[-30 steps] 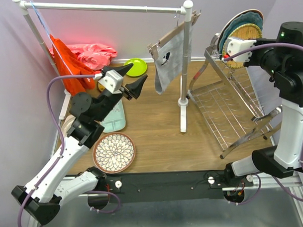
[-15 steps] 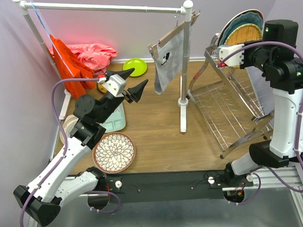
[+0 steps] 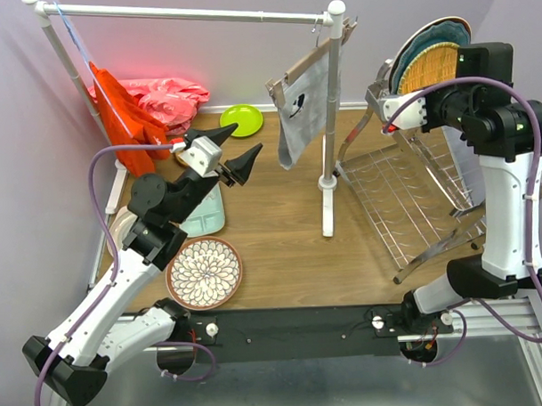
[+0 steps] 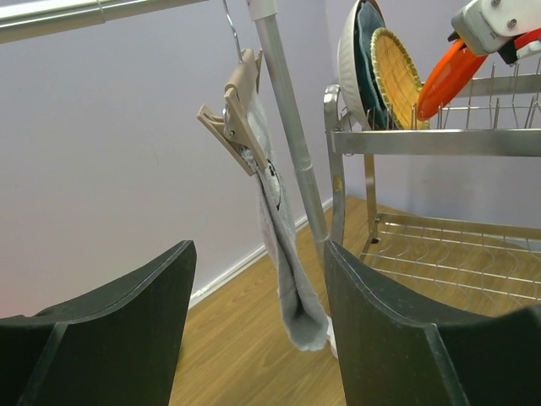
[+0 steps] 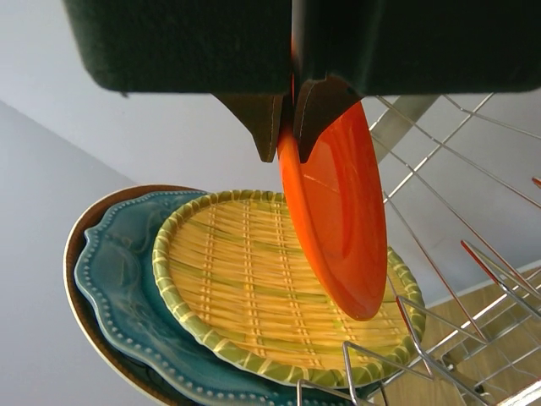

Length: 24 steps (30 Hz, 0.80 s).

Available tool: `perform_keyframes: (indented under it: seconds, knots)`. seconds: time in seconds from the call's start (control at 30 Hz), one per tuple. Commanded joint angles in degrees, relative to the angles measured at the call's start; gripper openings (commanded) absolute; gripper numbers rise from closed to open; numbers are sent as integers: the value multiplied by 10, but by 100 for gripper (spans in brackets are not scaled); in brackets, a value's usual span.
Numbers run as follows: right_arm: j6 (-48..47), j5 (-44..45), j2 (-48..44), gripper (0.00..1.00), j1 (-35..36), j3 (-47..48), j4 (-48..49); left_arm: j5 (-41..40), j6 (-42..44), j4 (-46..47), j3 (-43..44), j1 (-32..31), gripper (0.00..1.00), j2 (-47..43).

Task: Load the plates into the dish rack
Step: Insert the plate into the dish rack

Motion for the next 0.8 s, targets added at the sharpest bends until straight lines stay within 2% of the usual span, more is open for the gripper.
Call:
perform_keyframes:
  seconds: [0.0,0.13,0.77]
  knots:
    - [-8,-12,-9,0,-3,-7,-29,13,-1,15,-3,4,71,-3]
    - [-7,-5,7,0,-4,9,-29,15,-1,17,-1,5,70,-1]
    - [-27,-21,0,1,-13,-35,-29,13,-2,15,-11,10,70,-11]
